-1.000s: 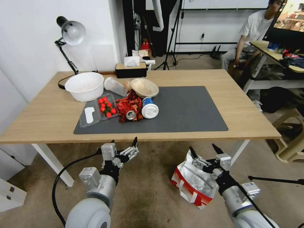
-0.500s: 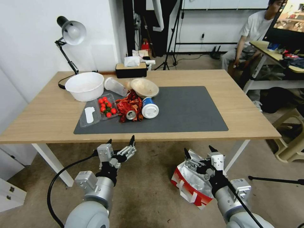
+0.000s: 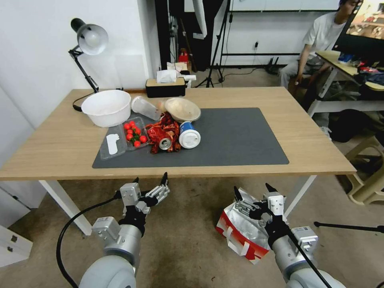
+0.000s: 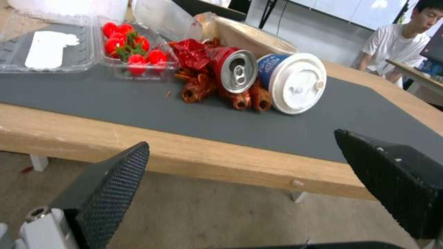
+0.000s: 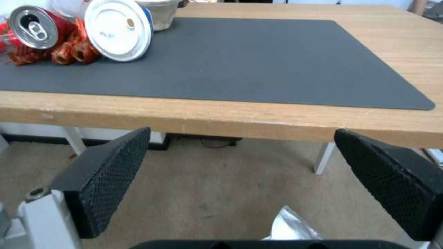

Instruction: Pick up the food delivery bag from the floor and place it on the table.

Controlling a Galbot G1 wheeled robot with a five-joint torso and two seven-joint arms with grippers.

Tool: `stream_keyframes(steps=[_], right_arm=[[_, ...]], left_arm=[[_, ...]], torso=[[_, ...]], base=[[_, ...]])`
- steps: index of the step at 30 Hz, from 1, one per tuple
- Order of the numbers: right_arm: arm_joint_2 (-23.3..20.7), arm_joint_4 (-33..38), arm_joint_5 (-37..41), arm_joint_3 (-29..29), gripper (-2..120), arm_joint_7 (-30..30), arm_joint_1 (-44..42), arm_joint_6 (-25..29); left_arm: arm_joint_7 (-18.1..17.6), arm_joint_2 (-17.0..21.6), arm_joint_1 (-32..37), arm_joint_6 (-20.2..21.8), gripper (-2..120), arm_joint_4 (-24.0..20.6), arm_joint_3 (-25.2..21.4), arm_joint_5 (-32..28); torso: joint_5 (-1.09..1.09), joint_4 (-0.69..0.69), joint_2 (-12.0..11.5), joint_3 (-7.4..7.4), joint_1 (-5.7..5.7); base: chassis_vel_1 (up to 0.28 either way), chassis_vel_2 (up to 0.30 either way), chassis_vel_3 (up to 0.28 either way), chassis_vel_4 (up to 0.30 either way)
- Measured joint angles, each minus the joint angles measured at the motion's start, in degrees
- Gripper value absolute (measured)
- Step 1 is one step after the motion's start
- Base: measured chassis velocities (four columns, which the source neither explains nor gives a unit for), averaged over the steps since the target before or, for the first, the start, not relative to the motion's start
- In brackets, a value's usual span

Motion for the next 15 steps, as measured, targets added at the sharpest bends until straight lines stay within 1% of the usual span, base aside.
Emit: stream_keyframes(steps=[3,7,10,15], right_arm=[[0.2,0.0,-0.2,0.0,100,0.0,-0.2,0.2],[0.2,0.1,-0.2,0.0,100,0.0,-0.2,0.2],[0.1,0.1,-0.2,0.1,100,0.0,-0.3,0.3],[0.2,0.1,-0.2,0.1,100,0.0,-0.4,0.4]], left_arm=[[0.0,0.2,0.0,0.0,100,0.0,-0.1,0.0],[0.1,0.3,0.1,0.0,100,0.0,-0.2,0.0],[0.2,0.4,0.2,0.0,100,0.0,-0.3,0.0],[0.2,0.4,0.3,0.0,100,0.0,-0.3,0.1]], torso=[[0.00,0.00,-1.3,-0.74,-0.56],[0.00,0.00,-1.9,-1.10,-0.83],[0.00,-0.01,-3.3,-1.88,-1.44],[0.00,0.00,-4.5,-2.52,-1.99]], base=[[0.000,0.000,0.000,0.000],[0.000,0.000,0.000,0.000],[0.000,0.000,0.000,0.000],[0.000,0.000,0.000,0.000]])
